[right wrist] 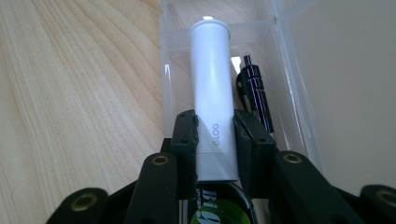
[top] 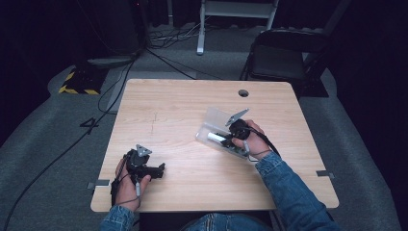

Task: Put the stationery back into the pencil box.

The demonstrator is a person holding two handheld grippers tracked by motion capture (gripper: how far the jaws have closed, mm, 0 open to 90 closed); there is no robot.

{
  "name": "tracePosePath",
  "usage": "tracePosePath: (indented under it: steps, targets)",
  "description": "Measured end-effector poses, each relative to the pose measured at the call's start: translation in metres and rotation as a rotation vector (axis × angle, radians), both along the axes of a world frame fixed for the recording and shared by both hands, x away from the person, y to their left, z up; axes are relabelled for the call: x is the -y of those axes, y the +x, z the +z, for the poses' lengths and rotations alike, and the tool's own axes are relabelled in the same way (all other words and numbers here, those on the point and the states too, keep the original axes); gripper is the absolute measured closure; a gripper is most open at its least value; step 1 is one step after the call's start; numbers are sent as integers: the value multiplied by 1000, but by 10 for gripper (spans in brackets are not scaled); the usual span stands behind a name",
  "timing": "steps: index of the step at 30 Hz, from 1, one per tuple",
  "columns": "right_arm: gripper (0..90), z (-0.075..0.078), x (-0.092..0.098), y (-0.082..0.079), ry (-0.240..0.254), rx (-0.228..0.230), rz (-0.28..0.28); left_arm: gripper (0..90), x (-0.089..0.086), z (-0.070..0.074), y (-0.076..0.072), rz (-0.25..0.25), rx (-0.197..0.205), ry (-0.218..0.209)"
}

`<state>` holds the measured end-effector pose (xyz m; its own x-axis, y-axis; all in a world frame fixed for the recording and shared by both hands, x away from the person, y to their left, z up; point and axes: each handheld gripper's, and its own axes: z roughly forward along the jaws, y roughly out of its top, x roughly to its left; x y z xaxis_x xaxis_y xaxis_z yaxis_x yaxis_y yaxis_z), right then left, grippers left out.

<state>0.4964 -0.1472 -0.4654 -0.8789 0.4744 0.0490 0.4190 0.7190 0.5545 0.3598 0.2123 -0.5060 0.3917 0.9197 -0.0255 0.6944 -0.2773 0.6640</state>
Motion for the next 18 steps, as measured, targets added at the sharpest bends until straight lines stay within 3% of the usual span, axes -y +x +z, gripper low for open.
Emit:
tracePosePath:
  steps: [18]
  targets:
    - [666,0,4,3,12,59,-35,1,0,0,0,0,0,0]
